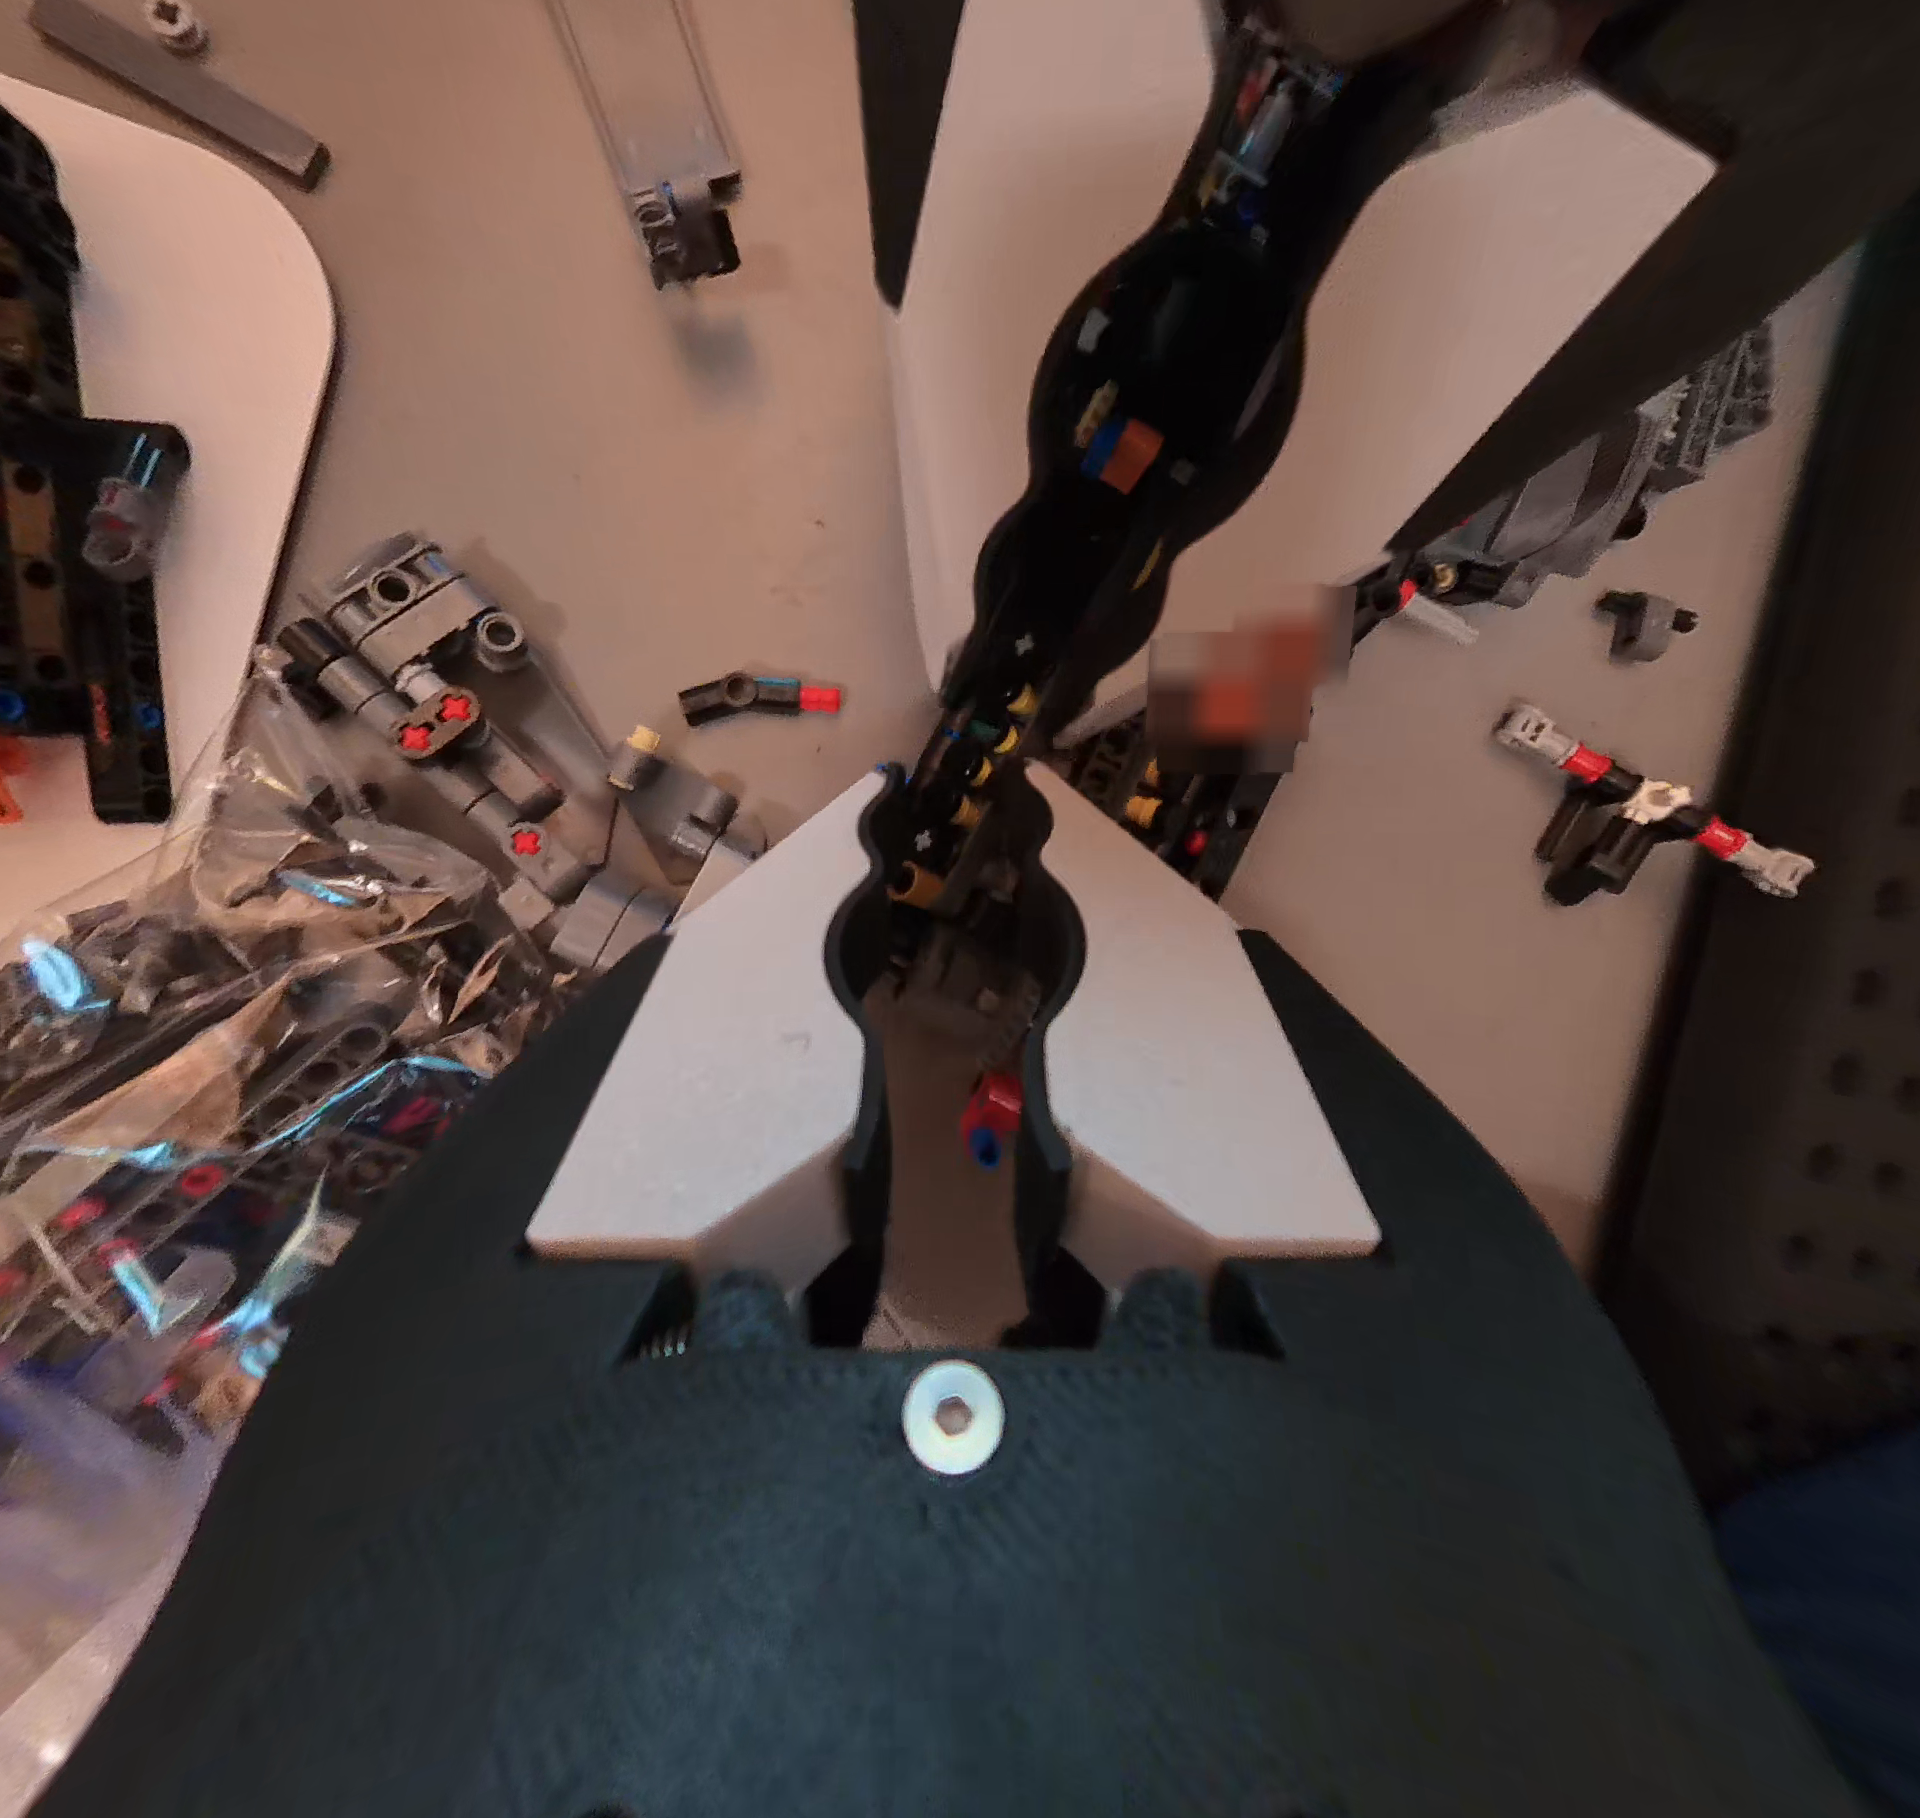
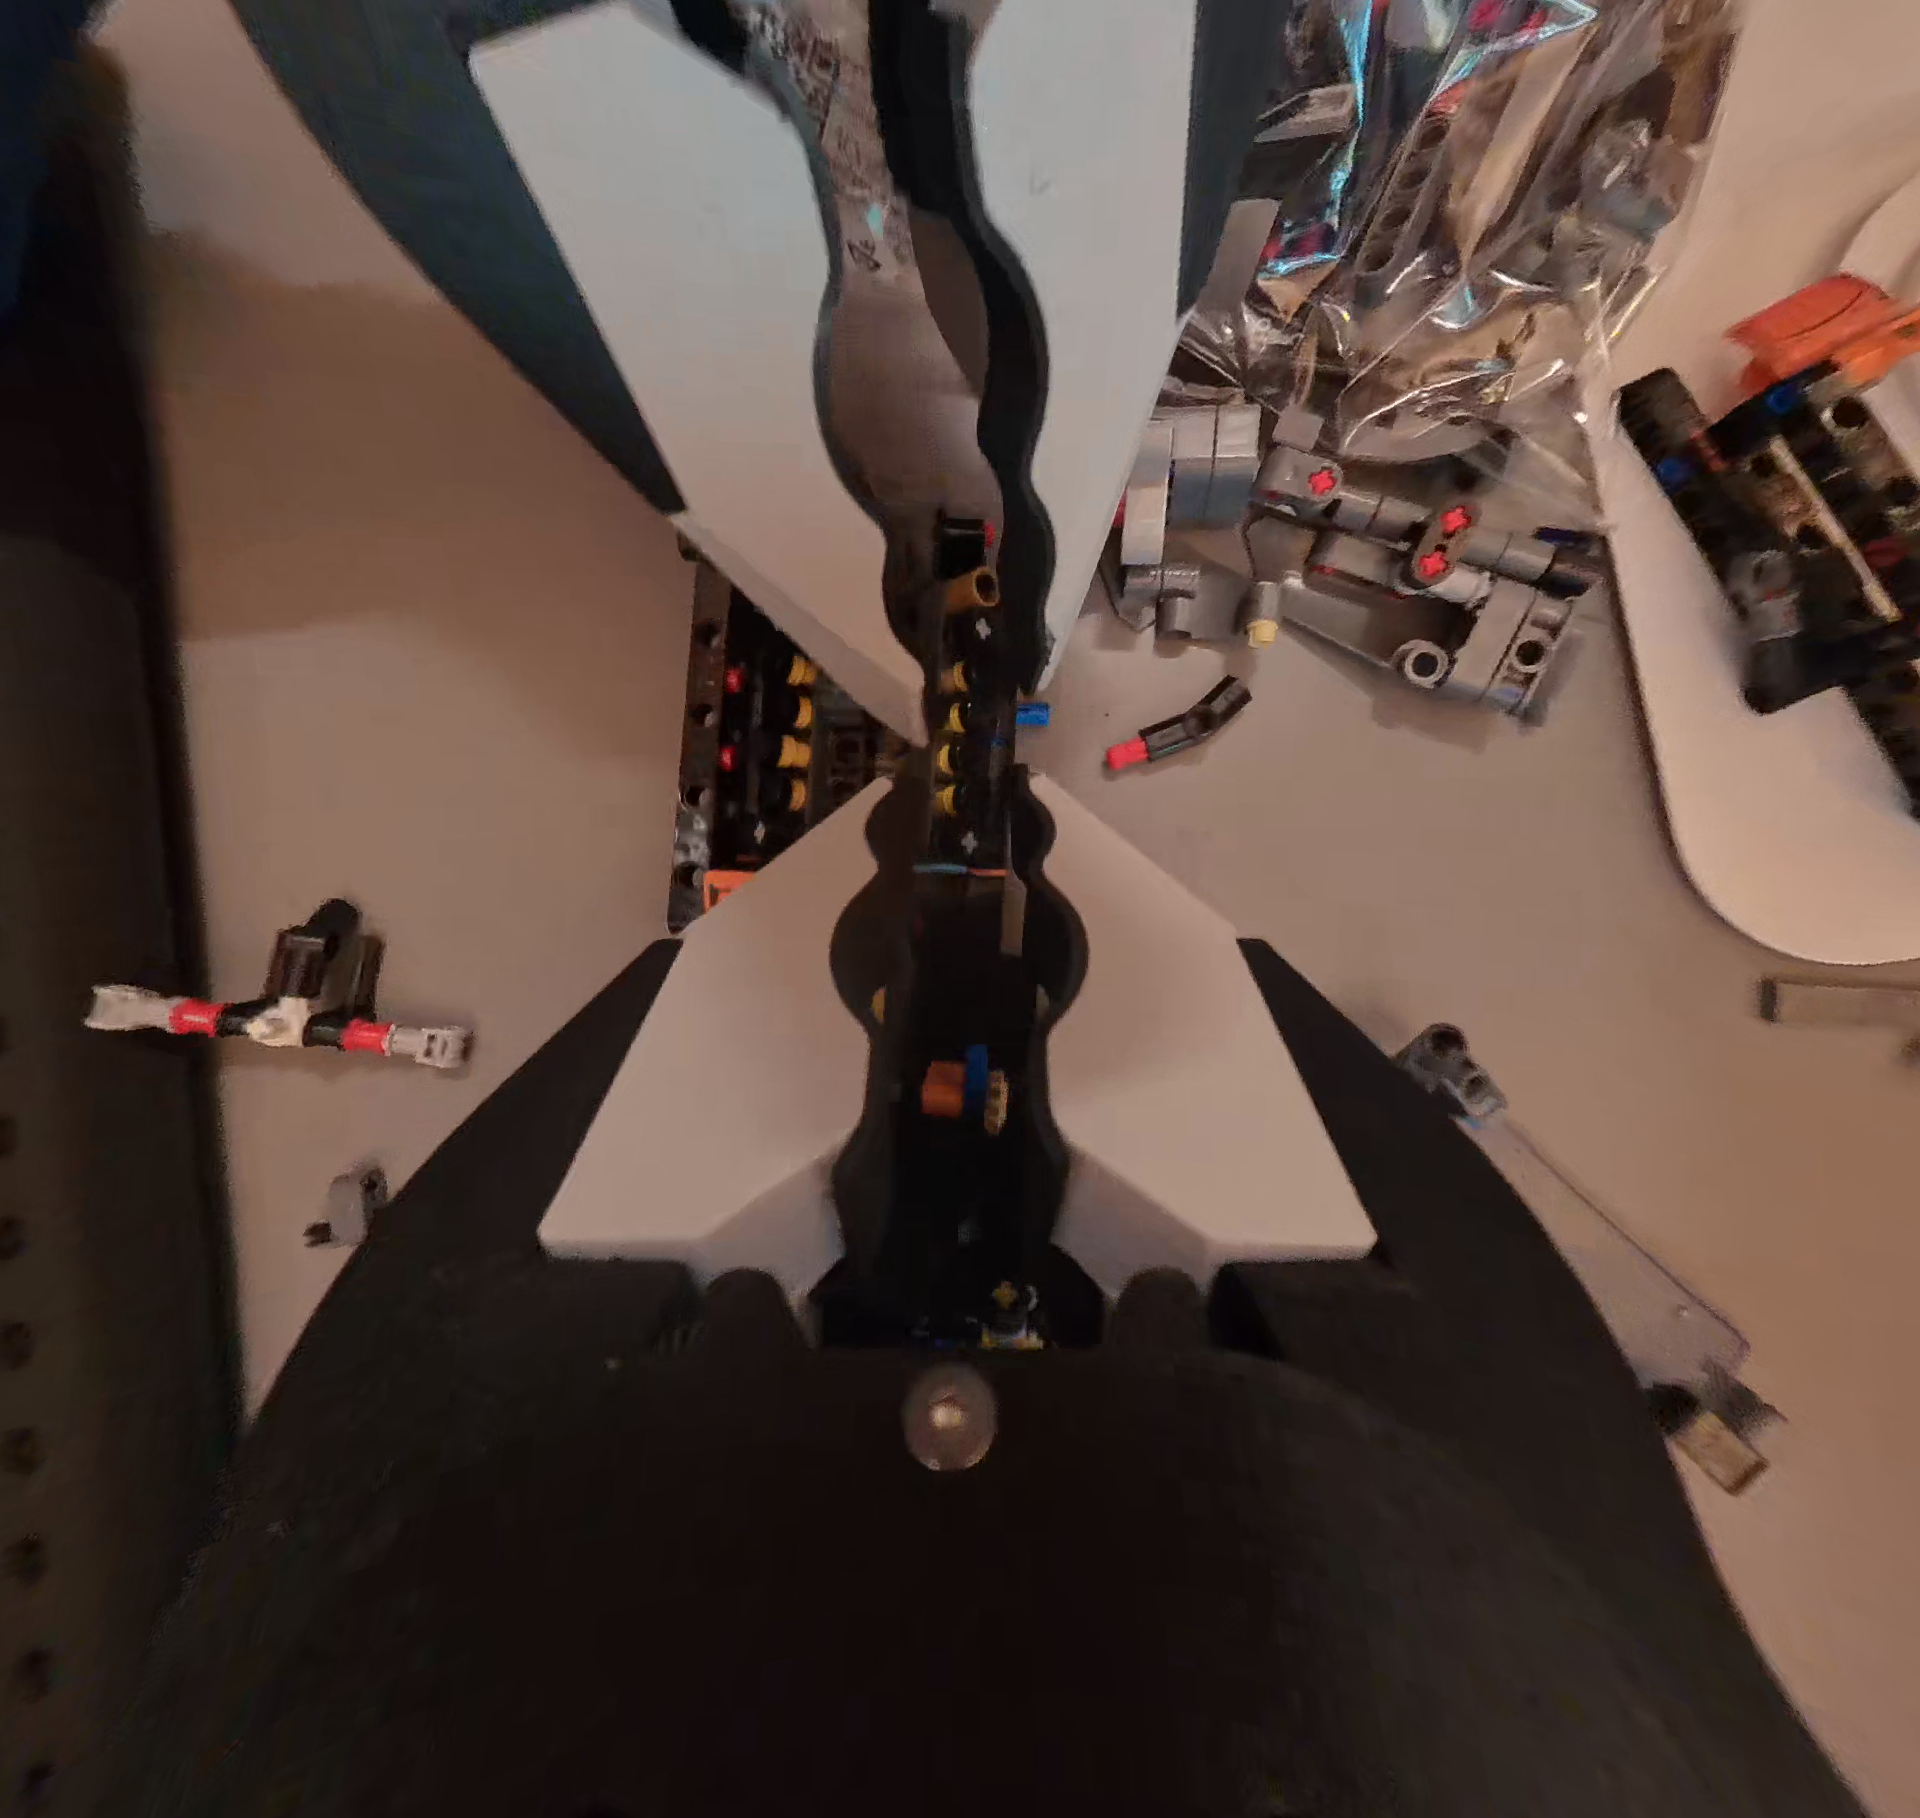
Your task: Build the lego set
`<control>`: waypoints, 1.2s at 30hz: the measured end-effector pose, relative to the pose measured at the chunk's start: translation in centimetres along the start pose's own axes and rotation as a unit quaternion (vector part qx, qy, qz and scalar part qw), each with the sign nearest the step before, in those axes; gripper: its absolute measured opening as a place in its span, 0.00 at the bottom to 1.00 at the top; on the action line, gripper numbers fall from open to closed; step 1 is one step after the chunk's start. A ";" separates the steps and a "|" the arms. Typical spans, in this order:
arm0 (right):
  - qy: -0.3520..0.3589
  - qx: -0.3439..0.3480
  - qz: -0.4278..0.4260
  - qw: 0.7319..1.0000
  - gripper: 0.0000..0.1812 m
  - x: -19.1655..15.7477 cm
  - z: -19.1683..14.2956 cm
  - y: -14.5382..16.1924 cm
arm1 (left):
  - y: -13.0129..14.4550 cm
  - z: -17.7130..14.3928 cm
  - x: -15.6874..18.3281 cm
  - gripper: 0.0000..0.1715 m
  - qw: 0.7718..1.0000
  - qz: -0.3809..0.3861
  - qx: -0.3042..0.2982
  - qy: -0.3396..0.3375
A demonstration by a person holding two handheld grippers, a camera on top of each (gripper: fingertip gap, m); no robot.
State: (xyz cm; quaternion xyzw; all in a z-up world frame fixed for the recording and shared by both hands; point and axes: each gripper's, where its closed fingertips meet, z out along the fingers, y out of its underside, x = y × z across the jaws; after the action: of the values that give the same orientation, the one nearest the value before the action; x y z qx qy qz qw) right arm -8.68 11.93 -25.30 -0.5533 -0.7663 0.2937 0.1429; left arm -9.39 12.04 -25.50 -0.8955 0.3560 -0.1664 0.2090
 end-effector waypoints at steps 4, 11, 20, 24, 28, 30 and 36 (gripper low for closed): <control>0.027 0.005 -0.029 0.999 0.07 0.1 -0.2 -0.2 | -0.1 0.0 0.0 0.09 1.000 0.012 -0.004 -0.006; 0.094 0.002 -0.098 0.991 0.00 0.5 -0.5 -0.6 | -0.4 -0.3 -0.3 0.04 0.999 0.039 0.001 -0.025; 0.036 0.074 -0.035 0.996 0.00 0.4 -2.8 -0.9 | -0.8 -1.8 -0.4 0.02 0.997 0.047 0.021 -0.051; 0.027 0.056 -0.077 0.995 0.04 -1.0 -1.7 -1.2 | 0.5 -2.8 0.2 0.08 0.999 0.023 0.016 -0.044; 0.043 0.029 -0.109 0.993 0.03 -1.9 -0.1 -2.3 | 2.1 -2.8 -0.7 0.08 0.999 -0.008 0.001 -0.054; 0.055 0.012 -0.119 0.991 0.05 -1.8 0.8 -2.3 | 2.5 -2.4 -0.7 0.07 0.999 -0.020 -0.009 -0.049; 0.051 0.004 -0.105 0.993 0.05 -1.6 1.3 -2.4 | 2.9 -1.7 -1.0 0.06 0.999 -0.036 -0.009 -0.034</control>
State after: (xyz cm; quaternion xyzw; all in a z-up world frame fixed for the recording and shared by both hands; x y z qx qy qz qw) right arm -10.72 9.57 -24.71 -0.4833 -0.8108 0.2513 0.2142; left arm -12.47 10.37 -25.59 -0.9149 0.3172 -0.1399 0.2068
